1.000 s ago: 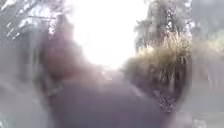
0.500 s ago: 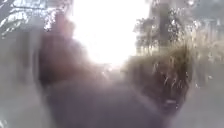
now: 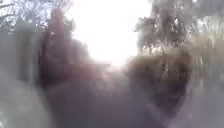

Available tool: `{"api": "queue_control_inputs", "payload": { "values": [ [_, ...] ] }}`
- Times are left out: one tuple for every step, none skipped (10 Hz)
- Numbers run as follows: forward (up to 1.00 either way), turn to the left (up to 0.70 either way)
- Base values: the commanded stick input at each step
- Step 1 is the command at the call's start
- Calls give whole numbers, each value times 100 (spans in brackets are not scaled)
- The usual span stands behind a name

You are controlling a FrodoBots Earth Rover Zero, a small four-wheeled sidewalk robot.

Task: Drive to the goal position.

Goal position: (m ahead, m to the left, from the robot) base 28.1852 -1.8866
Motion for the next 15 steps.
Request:
{"api": "queue_control_inputs", "payload": {
  "values": [
    [100,0],
    [100,0],
    [100,0],
    [100,0],
    [100,0],
    [100,0],
    [100,0],
    [100,0],
    [100,0],
    [100,0],
    [100,0],
    [100,0],
    [100,0],
    [100,0],
    [100,0]
  ]
}}
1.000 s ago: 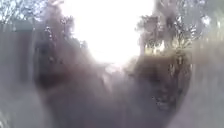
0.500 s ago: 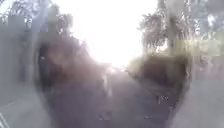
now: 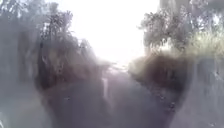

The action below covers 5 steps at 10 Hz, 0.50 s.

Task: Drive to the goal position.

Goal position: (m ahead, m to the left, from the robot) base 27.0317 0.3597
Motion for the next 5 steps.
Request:
{"api": "queue_control_inputs", "payload": {
  "values": [
    [100,0],
    [100,0],
    [100,0],
    [100,0],
    [100,0]
  ]
}}
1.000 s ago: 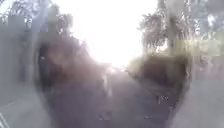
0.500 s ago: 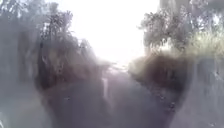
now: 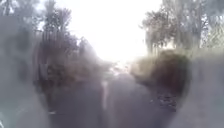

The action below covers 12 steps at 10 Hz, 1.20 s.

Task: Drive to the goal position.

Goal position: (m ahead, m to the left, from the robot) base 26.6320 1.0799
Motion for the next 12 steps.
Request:
{"api": "queue_control_inputs", "payload": {
  "values": [
    [100,-40],
    [100,-40],
    [100,-40],
    [100,0],
    [100,0],
    [100,0],
    [100,0],
    [100,0],
    [100,0],
    [100,0],
    [100,0],
    [100,0]
  ]
}}
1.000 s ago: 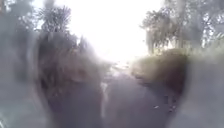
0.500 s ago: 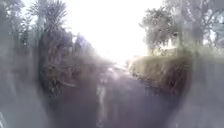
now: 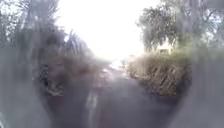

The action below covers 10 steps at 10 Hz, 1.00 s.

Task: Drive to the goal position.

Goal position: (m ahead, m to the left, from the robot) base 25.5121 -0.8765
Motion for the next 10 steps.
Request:
{"api": "queue_control_inputs", "payload": {
  "values": [
    [100,0],
    [100,0],
    [100,0],
    [100,0],
    [100,0],
    [100,0],
    [100,0],
    [100,0],
    [100,0],
    [100,0]
  ]
}}
